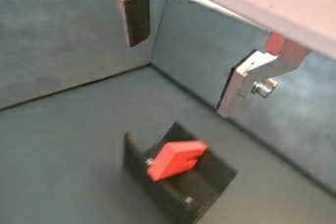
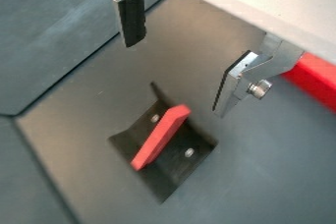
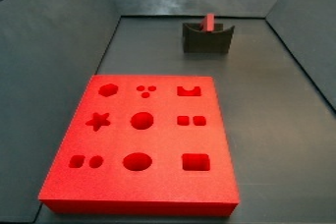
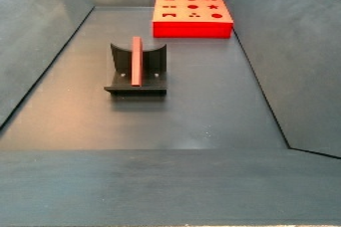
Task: Pick up the double-square object. Move up. Place the double-square object on the fixture. Regrasp the double-square object. Move to above the board. Insert the double-square object.
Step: Regrasp the double-square object.
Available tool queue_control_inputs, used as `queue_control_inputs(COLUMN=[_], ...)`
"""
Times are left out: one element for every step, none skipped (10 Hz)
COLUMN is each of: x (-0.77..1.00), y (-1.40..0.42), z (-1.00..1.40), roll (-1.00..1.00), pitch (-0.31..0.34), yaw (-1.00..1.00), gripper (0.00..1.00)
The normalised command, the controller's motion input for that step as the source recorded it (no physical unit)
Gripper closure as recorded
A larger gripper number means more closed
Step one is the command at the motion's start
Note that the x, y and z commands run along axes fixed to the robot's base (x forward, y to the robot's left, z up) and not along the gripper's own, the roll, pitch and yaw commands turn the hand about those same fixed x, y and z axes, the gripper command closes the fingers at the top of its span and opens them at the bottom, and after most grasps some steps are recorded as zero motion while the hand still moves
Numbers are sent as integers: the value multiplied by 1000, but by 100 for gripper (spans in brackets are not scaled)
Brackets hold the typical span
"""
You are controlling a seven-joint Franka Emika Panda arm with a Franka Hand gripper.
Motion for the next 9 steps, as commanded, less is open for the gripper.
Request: queue_control_inputs(x=[45, 59, 74, 87, 102, 103, 104, 105, 108], y=[-23, -25, -28, -32, -38, -41, -42, -42, -47], z=[-9, -7, -9, -13, -14, -13, -17, -16, -18], roll=[1000, 1000, 1000, 1000, 1000, 1000, 1000, 891, 643], pitch=[72, 85, 103, 124, 158, 186, 212, 214, 183], yaw=[36, 42, 49, 59, 80, 101, 137, 169, 194], gripper=[0, 0, 0, 0, 0, 0, 0, 0, 0])
